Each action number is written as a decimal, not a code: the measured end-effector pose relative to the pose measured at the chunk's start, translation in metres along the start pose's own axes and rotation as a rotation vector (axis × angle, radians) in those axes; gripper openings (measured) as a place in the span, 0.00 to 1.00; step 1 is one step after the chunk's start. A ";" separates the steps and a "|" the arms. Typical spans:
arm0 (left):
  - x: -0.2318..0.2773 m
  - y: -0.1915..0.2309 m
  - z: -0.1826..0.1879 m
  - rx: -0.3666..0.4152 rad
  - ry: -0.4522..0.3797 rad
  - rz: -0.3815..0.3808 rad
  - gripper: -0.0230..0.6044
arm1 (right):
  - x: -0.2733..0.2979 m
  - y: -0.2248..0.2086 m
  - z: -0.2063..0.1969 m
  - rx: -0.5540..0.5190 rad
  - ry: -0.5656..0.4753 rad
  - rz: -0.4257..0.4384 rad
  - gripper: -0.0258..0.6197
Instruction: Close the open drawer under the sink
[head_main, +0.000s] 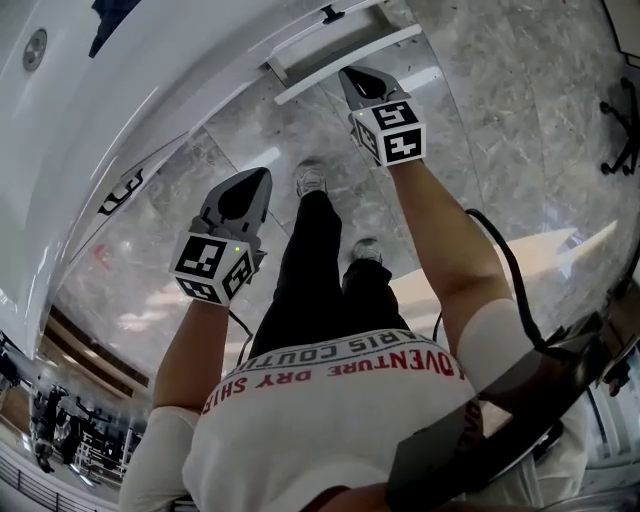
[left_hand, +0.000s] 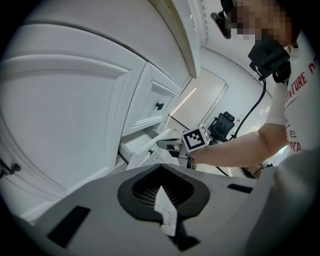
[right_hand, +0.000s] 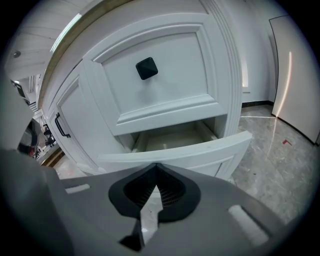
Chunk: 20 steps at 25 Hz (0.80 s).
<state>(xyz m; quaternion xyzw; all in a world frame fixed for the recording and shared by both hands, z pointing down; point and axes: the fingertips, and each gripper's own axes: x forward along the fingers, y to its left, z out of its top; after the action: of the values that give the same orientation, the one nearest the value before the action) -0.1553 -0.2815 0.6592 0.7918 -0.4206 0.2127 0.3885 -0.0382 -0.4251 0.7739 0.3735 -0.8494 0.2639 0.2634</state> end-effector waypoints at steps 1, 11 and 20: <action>-0.001 0.003 0.002 0.008 0.005 0.000 0.04 | 0.006 0.001 0.006 -0.003 -0.001 0.002 0.04; -0.004 0.016 0.017 0.035 0.010 -0.003 0.04 | 0.044 -0.009 0.037 0.004 0.003 -0.007 0.04; -0.004 0.025 0.014 0.029 0.007 -0.019 0.04 | 0.064 -0.010 0.048 0.021 0.021 -0.008 0.04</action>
<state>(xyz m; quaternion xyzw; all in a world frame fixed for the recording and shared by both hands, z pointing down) -0.1784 -0.2989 0.6592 0.8005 -0.4088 0.2176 0.3805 -0.0803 -0.4936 0.7827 0.3767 -0.8424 0.2756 0.2693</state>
